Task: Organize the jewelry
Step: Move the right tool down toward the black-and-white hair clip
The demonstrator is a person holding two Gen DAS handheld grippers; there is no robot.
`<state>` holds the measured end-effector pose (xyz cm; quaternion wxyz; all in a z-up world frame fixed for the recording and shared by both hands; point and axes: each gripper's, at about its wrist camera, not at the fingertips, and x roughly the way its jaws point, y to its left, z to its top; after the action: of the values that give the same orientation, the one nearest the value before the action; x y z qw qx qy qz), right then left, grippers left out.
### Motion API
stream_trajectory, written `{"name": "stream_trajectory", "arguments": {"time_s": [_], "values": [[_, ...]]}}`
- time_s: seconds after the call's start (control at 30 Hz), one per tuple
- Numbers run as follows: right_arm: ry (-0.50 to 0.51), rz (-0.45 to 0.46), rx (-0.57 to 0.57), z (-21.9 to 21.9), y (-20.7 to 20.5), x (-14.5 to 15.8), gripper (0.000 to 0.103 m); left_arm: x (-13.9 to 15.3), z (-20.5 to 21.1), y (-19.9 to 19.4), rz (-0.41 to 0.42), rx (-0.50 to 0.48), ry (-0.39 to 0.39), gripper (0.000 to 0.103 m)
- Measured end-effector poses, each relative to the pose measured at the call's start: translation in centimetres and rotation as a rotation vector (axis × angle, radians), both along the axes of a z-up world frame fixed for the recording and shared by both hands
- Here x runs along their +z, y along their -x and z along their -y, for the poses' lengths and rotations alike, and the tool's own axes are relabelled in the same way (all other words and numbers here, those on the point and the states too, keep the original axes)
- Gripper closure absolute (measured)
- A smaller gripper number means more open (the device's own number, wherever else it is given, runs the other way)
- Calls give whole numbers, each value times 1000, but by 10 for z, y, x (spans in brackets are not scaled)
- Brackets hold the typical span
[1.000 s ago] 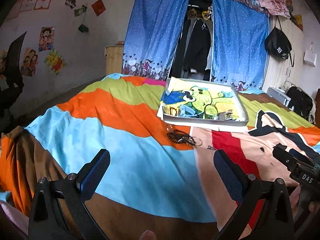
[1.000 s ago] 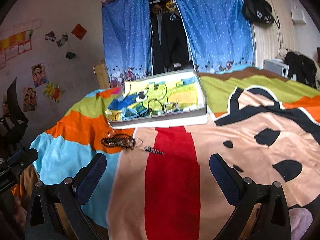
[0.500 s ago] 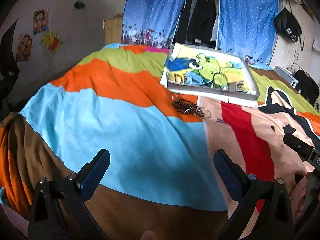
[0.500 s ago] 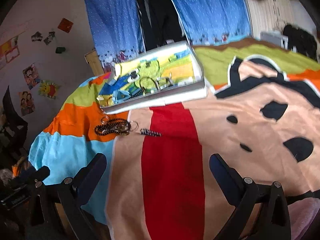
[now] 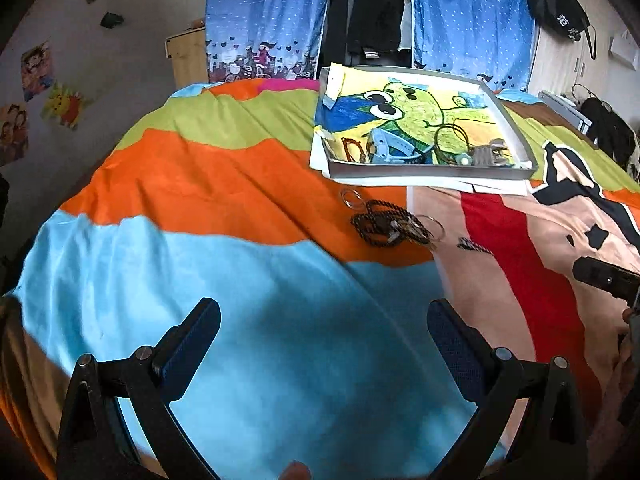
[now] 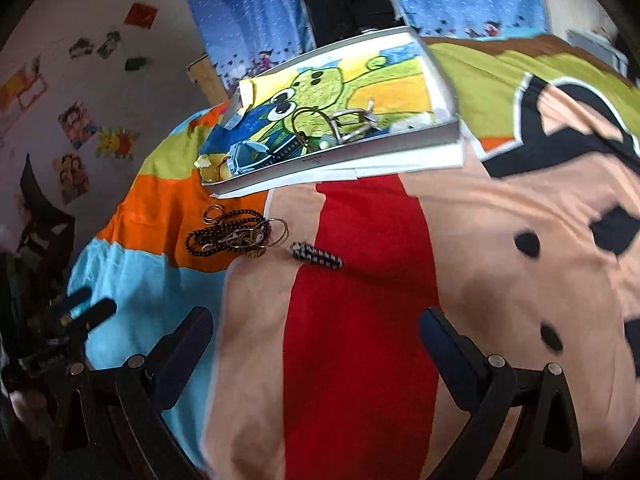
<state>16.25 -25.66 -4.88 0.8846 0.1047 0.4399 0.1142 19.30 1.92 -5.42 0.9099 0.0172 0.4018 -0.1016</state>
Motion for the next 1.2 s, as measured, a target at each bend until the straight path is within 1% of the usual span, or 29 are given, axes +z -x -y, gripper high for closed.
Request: {"name": "stream_trajectory", "arguments": {"time_s": [0.13, 0.23, 0.43, 0.47, 0.5, 0.53, 0.57, 0.6, 0.7, 0.77, 0.8, 0.87, 0.93, 1.03, 1.13, 1.2], "values": [[67, 36, 59, -8, -22, -4, 0, -9, -8, -23, -1, 17, 50, 2], [79, 58, 99, -12, -38, -12, 0, -13, -10, -37, 2, 16, 80, 2], [92, 64, 118, -17, -64, -26, 0, -20, -2, -58, 39, -49, 103, 4], [85, 59, 115, -17, -68, -29, 0, -22, 0, -61, 40, -59, 112, 8], [78, 53, 112, -16, -72, -32, 2, -24, 2, -65, 38, -75, 127, 17], [74, 47, 109, -16, -75, -35, 8, -26, 3, -68, 31, -85, 137, 22], [69, 43, 109, -16, -78, -37, 16, -28, 5, -71, 22, -96, 146, 31], [65, 37, 109, -16, -81, -39, 19, -31, 7, -76, 7, -112, 155, 40], [60, 32, 114, -19, -87, -45, 25, -36, 12, -82, -11, -131, 160, 55], [68, 25, 125, -23, -91, -50, 34, -40, 14, -87, -30, -139, 171, 60], [75, 18, 133, -27, -94, -53, 35, -41, 14, -89, -40, -142, 177, 64], [91, 12, 141, -32, -98, -58, 42, -44, 15, -93, -57, -142, 178, 68], [108, 1, 147, -38, -102, -63, 45, -49, 16, -98, -82, -140, 169, 73], [141, -33, 159, -45, -104, -72, 50, -52, 17, -100, -92, -141, 158, 74], [184, -51, 172, -52, -102, -77, 52, -53, 20, -100, -96, -144, 140, 75], [211, -69, 170, -55, -102, -79, 54, -55, 21, -100, -101, -146, 138, 82]]}}
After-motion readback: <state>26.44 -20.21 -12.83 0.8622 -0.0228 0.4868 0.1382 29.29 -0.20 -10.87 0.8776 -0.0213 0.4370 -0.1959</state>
